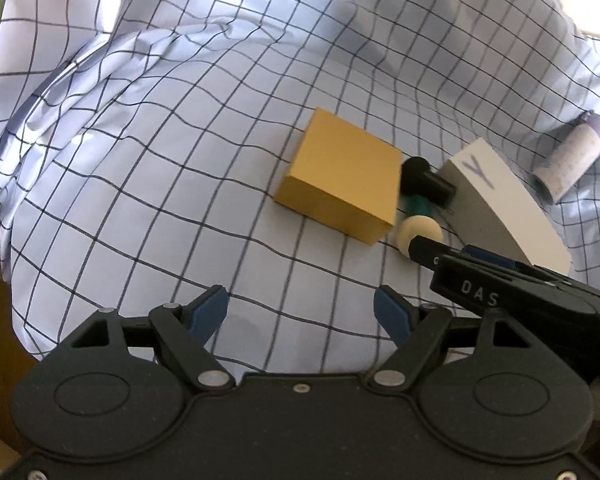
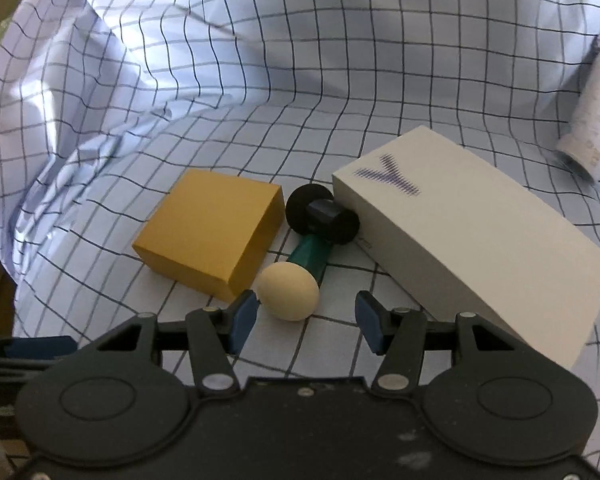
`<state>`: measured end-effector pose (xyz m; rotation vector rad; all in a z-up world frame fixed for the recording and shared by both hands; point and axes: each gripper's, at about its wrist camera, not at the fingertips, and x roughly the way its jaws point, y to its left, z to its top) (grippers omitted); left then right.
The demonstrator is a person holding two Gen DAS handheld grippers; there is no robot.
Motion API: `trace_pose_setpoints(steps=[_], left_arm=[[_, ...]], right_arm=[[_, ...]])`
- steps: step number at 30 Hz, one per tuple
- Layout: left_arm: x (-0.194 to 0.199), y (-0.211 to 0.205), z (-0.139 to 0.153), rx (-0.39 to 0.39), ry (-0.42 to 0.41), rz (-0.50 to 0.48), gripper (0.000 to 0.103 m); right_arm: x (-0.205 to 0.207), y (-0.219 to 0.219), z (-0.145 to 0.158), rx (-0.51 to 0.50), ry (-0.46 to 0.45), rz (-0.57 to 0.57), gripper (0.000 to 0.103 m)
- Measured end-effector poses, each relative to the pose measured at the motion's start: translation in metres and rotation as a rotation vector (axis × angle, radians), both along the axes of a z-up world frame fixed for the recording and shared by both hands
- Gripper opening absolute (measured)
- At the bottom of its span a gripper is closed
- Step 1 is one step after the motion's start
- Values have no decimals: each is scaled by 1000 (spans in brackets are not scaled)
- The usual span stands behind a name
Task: Organize soft objects
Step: 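Reach the right tool to the cream-ball green-handled stamp while the left tool reaches the black knob, then close the right gripper on the cream ball of the stamp and lift it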
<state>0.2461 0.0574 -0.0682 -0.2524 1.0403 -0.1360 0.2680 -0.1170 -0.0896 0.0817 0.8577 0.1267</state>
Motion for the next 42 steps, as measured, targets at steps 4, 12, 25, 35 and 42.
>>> trace_pose_setpoints(steps=[4,12,25,35,42], left_arm=[[4,4,-4,2,11,10,76],[6,1,-7,5,21,10,76],[-6,-6,5,9,3,-4,76],[-16,-16,12,16,-13,-34,76],[-22,-18,16,26,-22,-39,76]], right_arm=[[7,3,-8,-10,13,8,54],[9,10,-11,-26,-10,44,44],[-29,-13,-2,-36,-21,26,33],[-59,-33,0,13,-3,-23,34],[-55,-38,-2,44,12,-62,44]])
